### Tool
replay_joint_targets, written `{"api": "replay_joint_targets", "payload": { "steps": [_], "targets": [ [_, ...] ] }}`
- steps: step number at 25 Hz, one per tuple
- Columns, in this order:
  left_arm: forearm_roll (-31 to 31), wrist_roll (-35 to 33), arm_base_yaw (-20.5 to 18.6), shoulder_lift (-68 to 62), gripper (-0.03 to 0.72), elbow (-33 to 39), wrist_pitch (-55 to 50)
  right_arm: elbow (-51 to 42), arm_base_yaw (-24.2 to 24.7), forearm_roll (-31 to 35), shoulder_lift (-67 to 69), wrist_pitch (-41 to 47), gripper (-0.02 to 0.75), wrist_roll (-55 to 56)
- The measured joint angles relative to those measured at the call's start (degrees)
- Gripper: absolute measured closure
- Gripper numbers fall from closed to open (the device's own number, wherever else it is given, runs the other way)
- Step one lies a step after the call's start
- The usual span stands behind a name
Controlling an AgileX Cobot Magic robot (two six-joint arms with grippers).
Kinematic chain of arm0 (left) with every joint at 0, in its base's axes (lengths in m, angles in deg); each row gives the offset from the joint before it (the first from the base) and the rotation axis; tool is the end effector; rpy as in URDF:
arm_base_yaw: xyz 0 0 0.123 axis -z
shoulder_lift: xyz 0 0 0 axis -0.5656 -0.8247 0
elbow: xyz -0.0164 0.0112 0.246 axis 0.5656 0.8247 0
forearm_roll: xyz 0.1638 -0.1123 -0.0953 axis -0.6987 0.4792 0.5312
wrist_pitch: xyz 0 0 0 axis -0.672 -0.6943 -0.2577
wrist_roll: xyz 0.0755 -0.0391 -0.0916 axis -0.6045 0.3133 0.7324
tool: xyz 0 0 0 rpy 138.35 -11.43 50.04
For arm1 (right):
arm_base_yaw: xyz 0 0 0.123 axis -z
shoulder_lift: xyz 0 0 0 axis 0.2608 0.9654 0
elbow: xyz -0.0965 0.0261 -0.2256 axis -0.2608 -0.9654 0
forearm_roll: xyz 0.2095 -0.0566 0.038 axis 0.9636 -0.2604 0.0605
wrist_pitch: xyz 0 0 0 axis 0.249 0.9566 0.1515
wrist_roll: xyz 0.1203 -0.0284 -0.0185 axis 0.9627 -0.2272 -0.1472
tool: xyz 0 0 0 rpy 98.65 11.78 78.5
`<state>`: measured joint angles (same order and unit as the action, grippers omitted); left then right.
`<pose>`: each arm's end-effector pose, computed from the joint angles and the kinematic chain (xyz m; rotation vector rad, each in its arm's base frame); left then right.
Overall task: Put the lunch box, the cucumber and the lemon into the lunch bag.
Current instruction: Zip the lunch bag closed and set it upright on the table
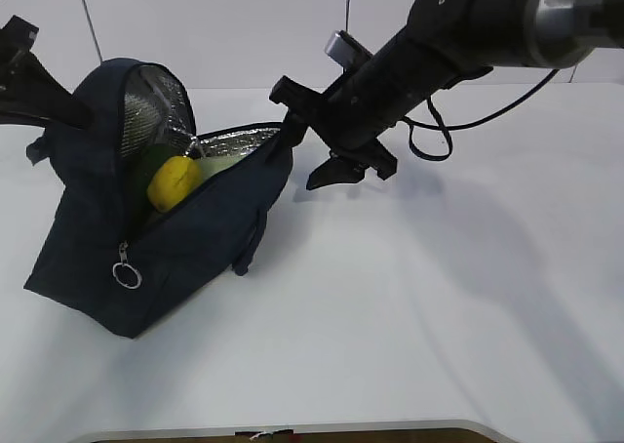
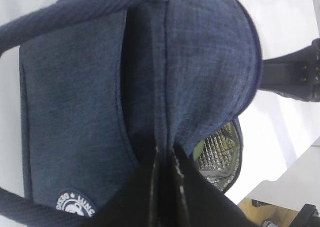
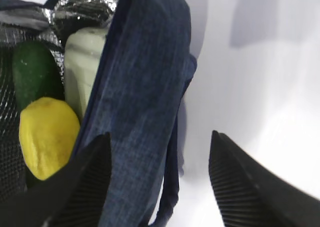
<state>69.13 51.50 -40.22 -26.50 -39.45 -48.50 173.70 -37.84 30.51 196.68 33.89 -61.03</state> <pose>0.3419 -0.0541 0.2196 0.1491 2.5780 -1.0206 0.3781 0.2200 0.1660 0.1741 2.7387 0.9618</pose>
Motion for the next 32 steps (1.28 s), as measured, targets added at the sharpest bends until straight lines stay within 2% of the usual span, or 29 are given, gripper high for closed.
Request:
{"api": "replay_joint_targets", "payload": {
  "steps": [11,23,26,29,32],
  "targets": [
    [-0.1,0.0,0.0,0.0,0.703,0.0,0.0,0.0,-0.1,6.6,3.8,-1.3,0.248,-2.4],
    [-0.1,0.0,0.0,0.0,0.703,0.0,0.0,0.0,-0.1,7.2,4.4,-1.3,0.257,-2.9],
    [-0.1,0.0,0.0,0.0,0.703,0.0,0.0,0.0,-0.1,7.2,4.4,-1.3,0.358,-2.9],
    [-0.1,0.0,0.0,0.0,0.703,0.0,0.0,0.0,-0.2,7.3,4.4,-1.4,0.538,-2.9],
    [-0.1,0.0,0.0,0.0,0.703,0.0,0.0,0.0,-0.2,7.5,4.4,-1.6,0.685,-3.0]
  ]
}}
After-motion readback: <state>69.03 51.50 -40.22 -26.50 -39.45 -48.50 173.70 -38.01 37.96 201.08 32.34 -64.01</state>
